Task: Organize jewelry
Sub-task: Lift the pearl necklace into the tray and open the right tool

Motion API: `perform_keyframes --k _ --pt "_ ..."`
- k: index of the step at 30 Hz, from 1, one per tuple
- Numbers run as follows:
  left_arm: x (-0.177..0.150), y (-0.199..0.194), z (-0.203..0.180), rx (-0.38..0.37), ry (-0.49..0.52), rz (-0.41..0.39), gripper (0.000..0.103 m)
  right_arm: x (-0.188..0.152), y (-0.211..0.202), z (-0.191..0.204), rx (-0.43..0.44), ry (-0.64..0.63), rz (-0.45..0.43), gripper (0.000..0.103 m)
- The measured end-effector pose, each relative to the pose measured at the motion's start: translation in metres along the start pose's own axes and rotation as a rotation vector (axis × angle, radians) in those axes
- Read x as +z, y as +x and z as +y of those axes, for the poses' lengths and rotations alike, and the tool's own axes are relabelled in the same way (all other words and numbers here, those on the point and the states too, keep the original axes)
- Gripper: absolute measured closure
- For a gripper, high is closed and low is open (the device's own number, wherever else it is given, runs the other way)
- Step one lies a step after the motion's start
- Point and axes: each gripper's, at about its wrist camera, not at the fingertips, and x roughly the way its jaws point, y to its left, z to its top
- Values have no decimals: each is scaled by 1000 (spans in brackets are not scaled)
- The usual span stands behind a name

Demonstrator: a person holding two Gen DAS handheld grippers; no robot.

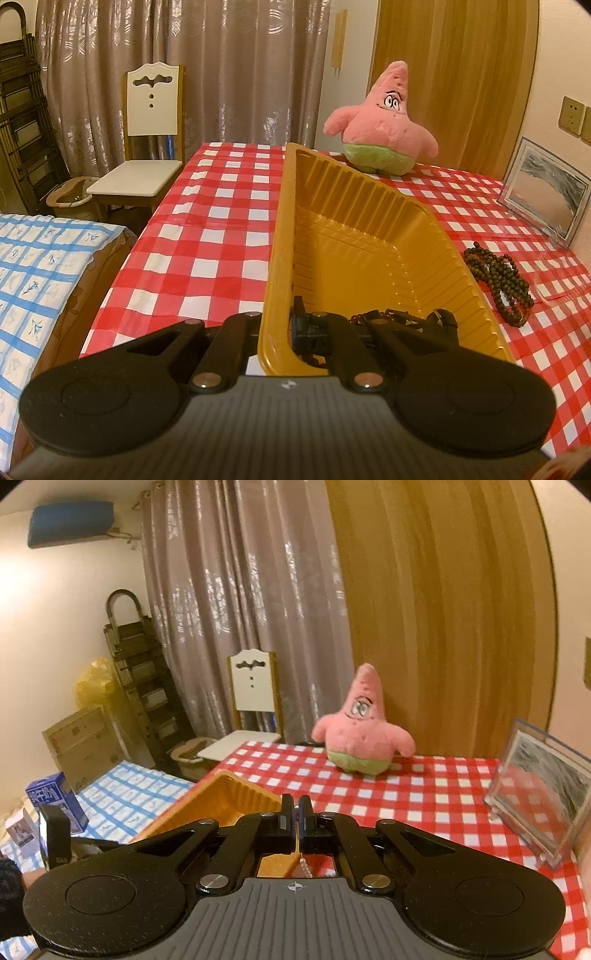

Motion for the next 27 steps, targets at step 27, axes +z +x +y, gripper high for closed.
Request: perform_keyframes --k 27 --pt "0 -5 -1 -8 -7 -13 98 -65 163 51 212 274 267 102"
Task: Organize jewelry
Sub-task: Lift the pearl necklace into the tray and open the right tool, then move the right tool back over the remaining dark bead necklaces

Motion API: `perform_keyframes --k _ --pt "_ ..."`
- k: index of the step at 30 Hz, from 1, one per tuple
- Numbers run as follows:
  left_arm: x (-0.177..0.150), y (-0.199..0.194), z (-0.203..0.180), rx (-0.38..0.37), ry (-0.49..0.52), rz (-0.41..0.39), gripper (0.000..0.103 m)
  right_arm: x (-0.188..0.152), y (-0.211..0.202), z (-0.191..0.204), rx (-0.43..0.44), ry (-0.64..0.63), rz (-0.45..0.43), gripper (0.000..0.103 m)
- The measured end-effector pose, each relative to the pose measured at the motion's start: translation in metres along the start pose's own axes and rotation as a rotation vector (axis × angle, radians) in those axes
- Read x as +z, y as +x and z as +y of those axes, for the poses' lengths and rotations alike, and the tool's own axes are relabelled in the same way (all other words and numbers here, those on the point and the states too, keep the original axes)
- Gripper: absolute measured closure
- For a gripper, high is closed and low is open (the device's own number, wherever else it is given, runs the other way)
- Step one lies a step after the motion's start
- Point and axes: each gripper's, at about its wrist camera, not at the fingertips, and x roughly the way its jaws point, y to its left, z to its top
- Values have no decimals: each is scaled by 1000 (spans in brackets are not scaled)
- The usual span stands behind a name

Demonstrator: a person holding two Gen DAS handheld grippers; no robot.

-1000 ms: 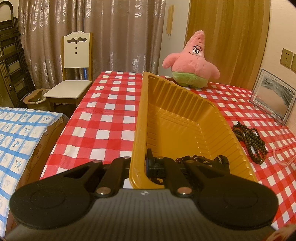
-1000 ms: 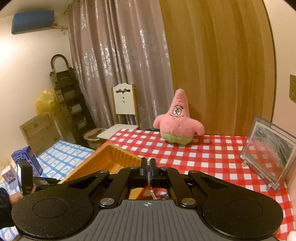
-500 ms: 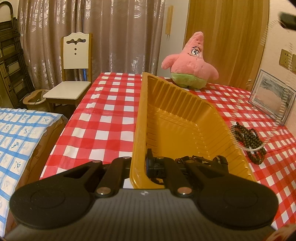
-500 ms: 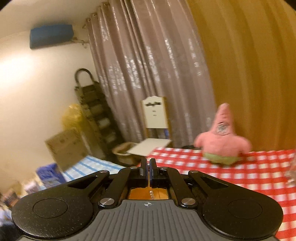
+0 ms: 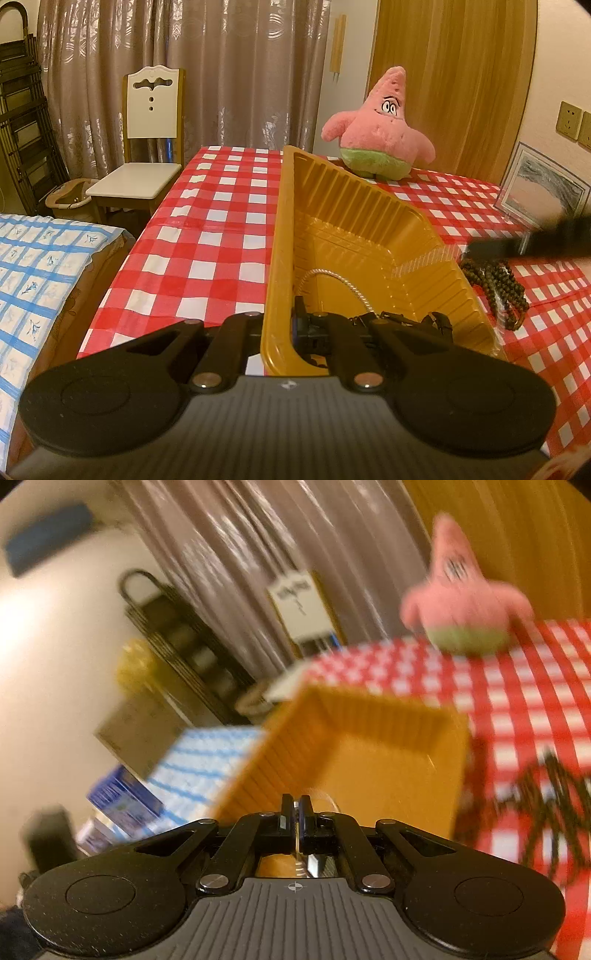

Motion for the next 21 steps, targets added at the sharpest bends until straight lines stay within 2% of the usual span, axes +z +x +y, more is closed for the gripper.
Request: perform_keyframes --k 6,12,13,14,16,21 --pt "0 0 1 -1 -2 2 99 -19 25 -29 -66 58 82 101" --pt "0 1 2 -1 -3 3 99 -17 23 -26 -74 39 62 98" --pt "0 1 2 -1 -3 3 99 -14 21 -26 -76 29 54 88" --pt "0 1 2 -1 -4 3 99 -13 20 -23 -76 22 47 65" --pt "-1 1 2 -3 -5 3 99 -12 13 -24 -99 18 28 41" --pt "-2 1 2 -5 -4 4 98 -19 -7 -27 -136 6 27 40"
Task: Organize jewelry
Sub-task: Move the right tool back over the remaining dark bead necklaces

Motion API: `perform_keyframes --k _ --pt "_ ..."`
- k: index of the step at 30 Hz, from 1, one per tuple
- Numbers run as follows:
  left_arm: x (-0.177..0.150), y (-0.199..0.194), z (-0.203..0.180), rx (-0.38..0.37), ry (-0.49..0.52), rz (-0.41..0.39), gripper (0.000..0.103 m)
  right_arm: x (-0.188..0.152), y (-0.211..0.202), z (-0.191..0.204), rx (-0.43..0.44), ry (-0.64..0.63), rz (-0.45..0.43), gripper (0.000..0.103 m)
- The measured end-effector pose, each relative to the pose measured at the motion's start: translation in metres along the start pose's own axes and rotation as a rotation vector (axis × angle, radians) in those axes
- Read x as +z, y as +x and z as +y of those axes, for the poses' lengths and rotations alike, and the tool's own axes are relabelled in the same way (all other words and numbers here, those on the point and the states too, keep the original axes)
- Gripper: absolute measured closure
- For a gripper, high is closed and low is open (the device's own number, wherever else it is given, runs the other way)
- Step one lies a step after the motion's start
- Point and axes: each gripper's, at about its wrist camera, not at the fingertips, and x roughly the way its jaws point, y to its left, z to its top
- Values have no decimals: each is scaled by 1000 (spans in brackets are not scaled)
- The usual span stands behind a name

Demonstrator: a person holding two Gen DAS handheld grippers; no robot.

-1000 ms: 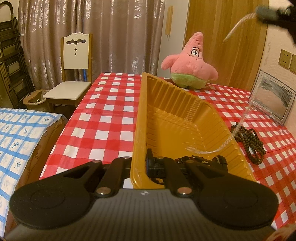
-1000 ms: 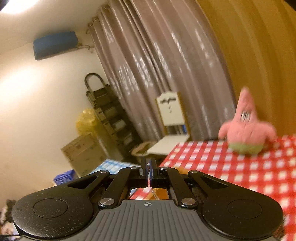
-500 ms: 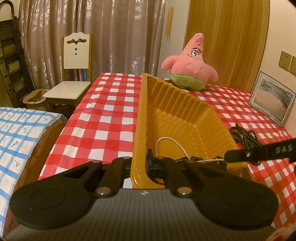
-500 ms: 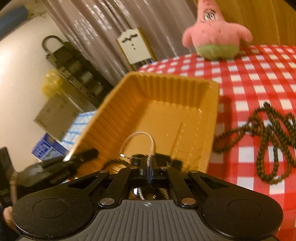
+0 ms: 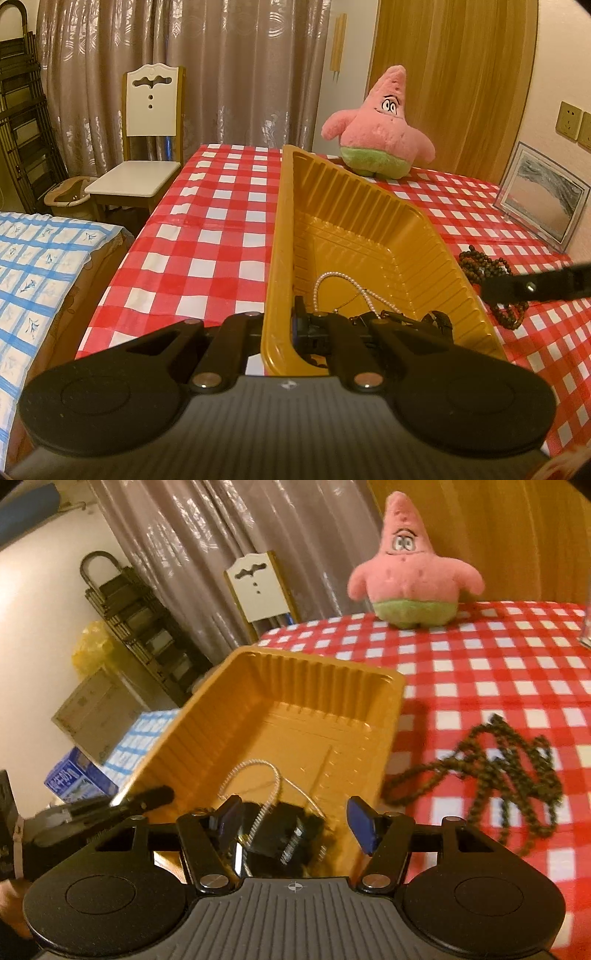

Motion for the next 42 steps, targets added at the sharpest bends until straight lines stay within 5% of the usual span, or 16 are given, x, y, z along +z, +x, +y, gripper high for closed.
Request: perform_keyframes --k 23,30,35,42 --pt "-1 -1 1 6 7 8 99 -57 -59 -66 -313 39 47 40" --pt "-1 -1 2 7 4 11 99 -58 -48 -65 -374 -146 46 41" --pt "-2 -2 3 10 4 13 99 -56 -29 -60 -365 -313 46 60" --pt "-2 -2 3 11 2 16 99 -48 -4 -63 -337 -420 65 69"
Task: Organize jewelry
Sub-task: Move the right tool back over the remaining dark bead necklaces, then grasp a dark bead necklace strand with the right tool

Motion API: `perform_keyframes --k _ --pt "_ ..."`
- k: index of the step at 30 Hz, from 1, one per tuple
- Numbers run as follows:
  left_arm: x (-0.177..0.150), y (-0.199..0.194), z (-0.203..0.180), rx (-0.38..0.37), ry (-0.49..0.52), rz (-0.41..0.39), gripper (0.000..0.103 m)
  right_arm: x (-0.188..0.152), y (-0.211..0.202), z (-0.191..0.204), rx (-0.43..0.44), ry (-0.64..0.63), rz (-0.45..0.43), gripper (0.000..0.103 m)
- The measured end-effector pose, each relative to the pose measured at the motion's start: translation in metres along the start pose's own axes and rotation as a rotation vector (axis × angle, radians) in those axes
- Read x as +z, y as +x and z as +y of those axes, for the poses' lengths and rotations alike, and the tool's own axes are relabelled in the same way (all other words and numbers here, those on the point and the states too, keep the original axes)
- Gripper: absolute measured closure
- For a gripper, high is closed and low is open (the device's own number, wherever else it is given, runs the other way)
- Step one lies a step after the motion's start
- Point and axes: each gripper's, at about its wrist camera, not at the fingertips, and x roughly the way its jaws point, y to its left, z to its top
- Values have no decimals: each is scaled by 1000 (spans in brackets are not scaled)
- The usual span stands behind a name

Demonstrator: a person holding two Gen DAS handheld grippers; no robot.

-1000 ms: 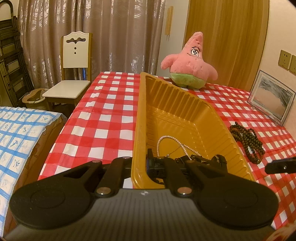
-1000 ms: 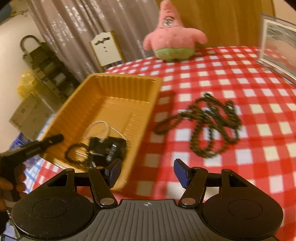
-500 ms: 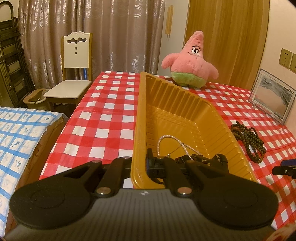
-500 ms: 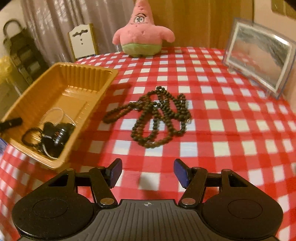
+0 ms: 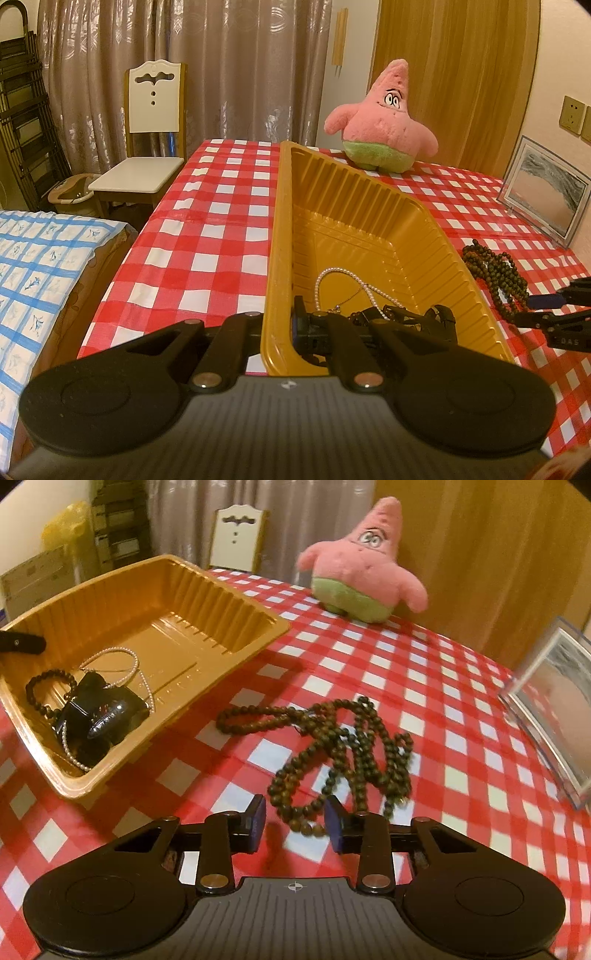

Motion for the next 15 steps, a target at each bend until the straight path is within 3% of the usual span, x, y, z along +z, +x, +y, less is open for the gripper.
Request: perform_keyframes --k 5,15 --pt "0 0 -1 2 -1 2 99 5 11 5 22 -50 9 78" --pt "0 0 -1 4 1 5 99 7 25 7 20 -83 20 83"
